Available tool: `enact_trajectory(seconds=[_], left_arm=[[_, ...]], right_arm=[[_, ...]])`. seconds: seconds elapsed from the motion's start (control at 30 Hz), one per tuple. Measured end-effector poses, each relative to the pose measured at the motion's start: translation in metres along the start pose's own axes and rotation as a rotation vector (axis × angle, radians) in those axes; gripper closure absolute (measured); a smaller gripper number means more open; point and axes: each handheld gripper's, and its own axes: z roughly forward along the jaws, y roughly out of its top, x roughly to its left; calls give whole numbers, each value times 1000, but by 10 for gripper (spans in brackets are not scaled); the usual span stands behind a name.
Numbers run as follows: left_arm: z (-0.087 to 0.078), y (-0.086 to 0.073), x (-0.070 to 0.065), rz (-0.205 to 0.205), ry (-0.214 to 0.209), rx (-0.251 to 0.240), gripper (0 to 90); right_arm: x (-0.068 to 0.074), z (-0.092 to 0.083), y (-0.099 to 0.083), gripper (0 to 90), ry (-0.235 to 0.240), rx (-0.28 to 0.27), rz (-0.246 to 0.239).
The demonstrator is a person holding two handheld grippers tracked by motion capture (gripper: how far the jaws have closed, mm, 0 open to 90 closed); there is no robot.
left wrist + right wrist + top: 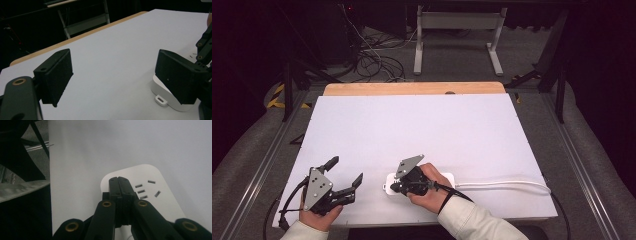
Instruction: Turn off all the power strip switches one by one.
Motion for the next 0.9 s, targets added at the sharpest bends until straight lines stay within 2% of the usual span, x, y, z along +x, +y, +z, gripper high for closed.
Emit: enact_trajectory(seconds=[0.13, 0.17, 0.23, 0.27, 0.3, 0.33, 0.4, 0.63, 0.67, 0.77, 0.8, 0.83, 0.87, 0.9], left_arm=[[0, 0, 0, -1, -1, -1, 151], [0, 0, 1, 4, 0, -1, 152], [-1, 0, 1, -3, 0, -4, 151], [-1, 0, 1, -5, 1, -5, 151], [0, 0, 1, -5, 2, -4, 151], [0, 0, 1, -5, 1, -3, 152], [0, 0, 1, -3, -1, -3, 151], [0, 0, 1, -3, 1, -5, 152], [0, 0, 1, -4, 2, -5, 151], [0, 0, 2, -9, 0, -3, 151], [0, 0, 1, -8, 0, -3, 151], [0, 0, 1, -6, 2, -4, 151], [0, 0, 1, -6, 2, -3, 151], [0, 0, 1, -6, 2, -3, 151]], right_arm=[[-1, -1, -1, 900, 9, -14, 6], [0, -10, 4, 900, 2, -36, -6], [2, -27, 13, 900, 21, -143, 0], [2, -27, 13, 900, 21, -143, 0], [3, -37, 22, 900, 2, -156, -21], [3, -38, 23, 900, -3, -150, -29], [2, -37, 24, 900, -9, -133, -36], [1, -37, 23, 900, -18, -134, -41], [0, -37, 23, 800, -13, -136, -43], [-2, -38, 23, 730, -9, -157, -46], [-3, -39, 23, 647, -5, -168, -46], [-3, -39, 23, 647, -5, -168, -46], [-3, -40, 22, 540, -11, -205, -44], [-3, -42, 22, 527, -11, -209, -41]])
